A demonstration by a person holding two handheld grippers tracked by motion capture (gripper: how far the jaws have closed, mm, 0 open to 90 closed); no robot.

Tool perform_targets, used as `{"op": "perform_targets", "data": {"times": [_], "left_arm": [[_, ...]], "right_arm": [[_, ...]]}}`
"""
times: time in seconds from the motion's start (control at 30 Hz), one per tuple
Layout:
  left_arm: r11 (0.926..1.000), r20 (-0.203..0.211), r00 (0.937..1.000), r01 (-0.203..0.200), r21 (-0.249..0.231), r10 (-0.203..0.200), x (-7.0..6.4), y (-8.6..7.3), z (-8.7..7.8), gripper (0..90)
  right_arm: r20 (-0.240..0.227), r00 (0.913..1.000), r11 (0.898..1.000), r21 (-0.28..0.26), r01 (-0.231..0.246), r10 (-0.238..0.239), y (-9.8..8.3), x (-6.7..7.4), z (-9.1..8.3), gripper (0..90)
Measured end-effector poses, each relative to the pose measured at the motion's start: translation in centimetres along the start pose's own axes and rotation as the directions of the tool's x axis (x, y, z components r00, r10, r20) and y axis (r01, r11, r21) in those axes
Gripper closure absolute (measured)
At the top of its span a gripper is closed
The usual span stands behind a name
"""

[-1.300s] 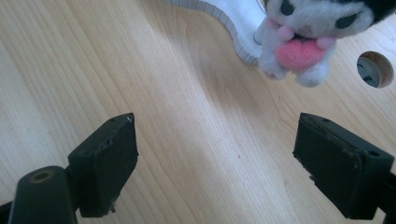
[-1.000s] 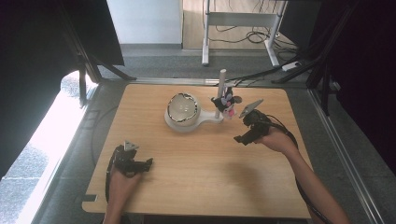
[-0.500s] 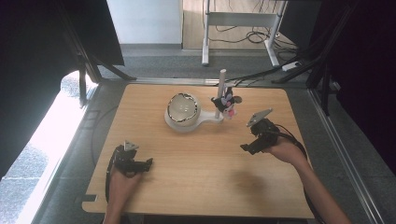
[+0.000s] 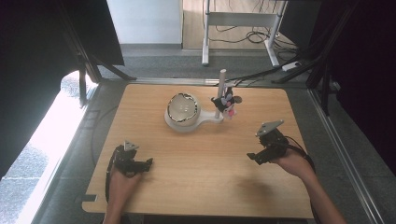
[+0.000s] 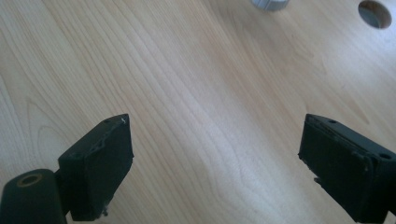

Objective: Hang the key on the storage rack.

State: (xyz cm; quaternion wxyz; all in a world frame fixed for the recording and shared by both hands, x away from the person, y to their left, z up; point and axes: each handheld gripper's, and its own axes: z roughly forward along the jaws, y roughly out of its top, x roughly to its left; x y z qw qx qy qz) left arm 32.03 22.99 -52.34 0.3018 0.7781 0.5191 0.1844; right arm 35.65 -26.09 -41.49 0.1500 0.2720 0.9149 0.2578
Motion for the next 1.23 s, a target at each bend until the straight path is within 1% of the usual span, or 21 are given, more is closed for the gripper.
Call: {"op": "perform_targets", "data": {"times": [0.1,0.13,0.2,0.43,0.57,0.7,0.73,0.8,0.87,0.93,0.97,1.07,1.23], "left_arm": [[1.0,0.0,1.0,0.0,0.001,0.0,0.0,0.0,0.0,1.7],[1.0,0.0,1.0,0.0,0.001,0.0,0.0,0.0,0.0,1.7],[1.0,0.0,1.0,0.0,0.001,0.0,0.0,0.0,0.0,1.7],[1.0,0.0,1.0,0.002,-0.002,-0.002,0.0,0.0,0.0,1.7],[1.0,0.0,1.0,0.002,-0.002,-0.002,0.0,0.0,0.0,1.7],[1.0,-0.001,1.0,0.002,-0.002,-0.002,0.0,0.0,0.0,1.7],[1.0,-0.001,1.0,0.002,-0.002,-0.002,0.0,0.0,0.0,1.7],[1.0,-0.001,1.0,0.002,-0.002,-0.002,0.0,0.0,0.0,1.7],[1.0,-0.001,1.0,0.002,-0.002,-0.002,0.0,0.0,0.0,1.7],[1.0,-0.001,1.0,0.002,-0.002,-0.002,0.0,0.0,0.0,1.7],[1.0,-0.001,1.0,0.002,-0.002,-0.002,0.0,0.0,0.0,1.7],[1.0,-0.001,1.0,0.002,-0.002,-0.002,0.0,0.0,0.0,1.7],[1.0,-0.001,1.0,0.002,-0.002,-0.002,0.0,0.0,0.0,1.7]], "right_arm": [[-0.004,0.9999,1.0,0.001,-0.014,0.014,-0.8,0.5,0.5,9.7],[-0.009,0.9997,1.0,0.0,-0.021,0.021,-1.4,0.8,0.9,9.7],[-0.01,0.9996,1.0,-0.002,-0.025,0.025,-1.7,1.0,1.0,9.7],[-0.032,0.9978,0.998,-0.025,-0.059,0.058,-3.5,1.9,2.3,10.1],[-0.041,0.9968,0.997,-0.035,-0.07,0.069,-4.8,2.6,3.5,10.2],[-0.054,0.9944,0.994,-0.048,-0.093,0.09,-6.1,3.3,4.8,10.2],[-0.054,0.9946,0.994,-0.056,-0.092,0.089,-6.4,3.4,5.1,10.2],[-0.056,0.9935,0.992,-0.068,-0.103,0.099,-6.9,3.7,5.6,10.0],[-0.054,0.9929,0.989,-0.093,-0.111,0.106,-7.3,4.0,6.0,8.6],[-0.066,0.9899,0.983,-0.126,-0.133,0.126,-7.6,4.1,6.2,8.1],[-0.072,0.9877,0.979,-0.14,-0.147,0.138,-7.8,4.1,6.3,6.4],[-0.063,0.9863,0.971,-0.178,-0.161,0.152,-8.3,4.2,6.6,2.9],[-0.057,0.9854,0.97,-0.176,-0.168,0.161,-8.4,4.3,6.5,2.9]]}}
